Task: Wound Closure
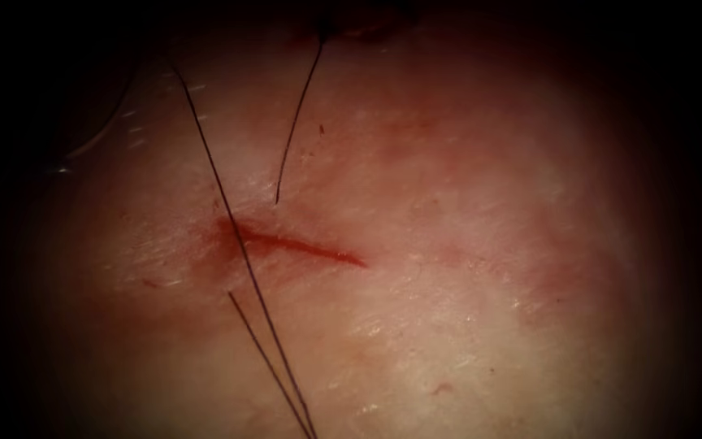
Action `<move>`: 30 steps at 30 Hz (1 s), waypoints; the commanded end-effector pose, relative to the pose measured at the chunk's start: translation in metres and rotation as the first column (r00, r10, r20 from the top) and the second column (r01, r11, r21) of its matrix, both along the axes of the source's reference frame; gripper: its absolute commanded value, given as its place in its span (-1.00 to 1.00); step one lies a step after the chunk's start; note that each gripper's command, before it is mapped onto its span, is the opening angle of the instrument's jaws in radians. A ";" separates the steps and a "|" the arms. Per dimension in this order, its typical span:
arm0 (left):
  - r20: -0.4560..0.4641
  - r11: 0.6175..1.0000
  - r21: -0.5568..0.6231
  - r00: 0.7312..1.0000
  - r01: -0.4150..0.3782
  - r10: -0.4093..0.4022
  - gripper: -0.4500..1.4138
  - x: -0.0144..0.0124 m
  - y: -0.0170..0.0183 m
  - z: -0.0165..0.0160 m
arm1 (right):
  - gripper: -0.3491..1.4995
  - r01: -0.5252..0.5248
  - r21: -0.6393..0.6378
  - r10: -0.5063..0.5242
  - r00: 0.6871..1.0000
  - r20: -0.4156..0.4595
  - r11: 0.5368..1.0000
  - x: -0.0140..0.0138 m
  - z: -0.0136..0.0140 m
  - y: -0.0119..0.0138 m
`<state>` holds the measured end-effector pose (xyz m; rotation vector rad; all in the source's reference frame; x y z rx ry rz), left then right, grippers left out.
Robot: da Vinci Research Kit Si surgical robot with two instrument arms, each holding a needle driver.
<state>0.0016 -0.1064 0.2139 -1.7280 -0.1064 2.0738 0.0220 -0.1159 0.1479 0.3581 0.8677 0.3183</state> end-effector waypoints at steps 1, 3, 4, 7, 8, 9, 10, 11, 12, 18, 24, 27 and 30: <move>0.006 1.000 0.006 1.000 -0.001 0.001 -1.00 -0.0011 -0.0015 -0.0001 | -0.46 -0.015 0.011 0.015 1.000 -0.027 1.000 0.0016 -0.0012 -0.0016; 0.006 1.000 0.006 1.000 -0.001 0.001 -1.00 -0.0011 -0.0018 -0.0003 | 0.54 -0.030 0.014 0.031 0.999 -0.039 0.999 0.0021 -0.0015 -0.0009; 0.006 1.000 0.006 1.000 -0.001 0.001 -1.00 -0.0011 -0.0019 -0.0004 | 0.73 -0.047 0.006 0.047 0.998 -0.032 0.999 0.0022 -0.0015 -0.0005; 0.007 1.000 0.006 1.000 -0.005 0.005 -1.00 -0.0006 -0.0030 -0.0011 | 0.96 -0.087 -0.013 0.087 0.996 -0.009 0.996 0.0019 -0.0012 0.0006; 0.009 1.000 0.011 1.000 -0.005 0.005 -1.00 -0.0002 -0.0035 -0.0014 | 0.98 -0.095 -0.017 0.095 0.996 -0.004 0.995 0.0017 -0.0011 0.0009; 0.010 1.000 0.011 1.000 -0.007 0.007 -1.00 0.0001 -0.0040 -0.0017 | 0.98 -0.101 -0.021 0.101 0.995 0.000 0.995 0.0013 -0.0010 0.0011; 0.008 1.000 0.011 1.000 -0.010 0.010 -1.00 0.0005 -0.0045 -0.0020 | 0.98 -0.107 -0.026 0.107 0.994 0.004 0.994 0.0010 -0.0008 0.0012; 0.012 1.000 0.015 1.000 -0.014 0.014 -1.00 0.0011 -0.0052 -0.0023 | 0.98 -0.115 -0.034 0.115 0.993 0.010 0.993 0.0006 -0.0008 0.0012; 0.014 1.000 0.020 1.000 -0.019 0.018 -1.00 0.0015 -0.0057 -0.0025 | 0.96 -0.119 -0.035 0.120 0.993 0.013 0.992 0.0002 -0.0007 0.0013; 0.003 0.998 0.028 0.999 -0.055 0.054 -1.00 0.0031 -0.0083 -0.0029 | 0.91 -0.179 -0.045 0.182 0.982 0.053 0.983 -0.0014 0.0008 0.0037; 0.007 0.998 0.028 0.998 -0.058 0.058 -1.00 0.0030 -0.0076 -0.0023 | 0.80 -0.196 -0.050 0.199 0.979 0.053 0.979 -0.0005 0.0041 0.0064; 0.007 0.998 0.027 0.998 -0.057 0.057 -1.00 0.0028 -0.0073 -0.0021 | 0.76 -0.225 -0.054 0.226 0.974 0.024 0.973 0.0008 0.0070 0.0083; 0.004 0.998 0.027 0.999 -0.054 0.054 -1.00 0.0026 -0.0071 -0.0019 | 0.76 -0.246 -0.093 0.249 0.968 0.021 0.965 0.0029 0.0104 0.0108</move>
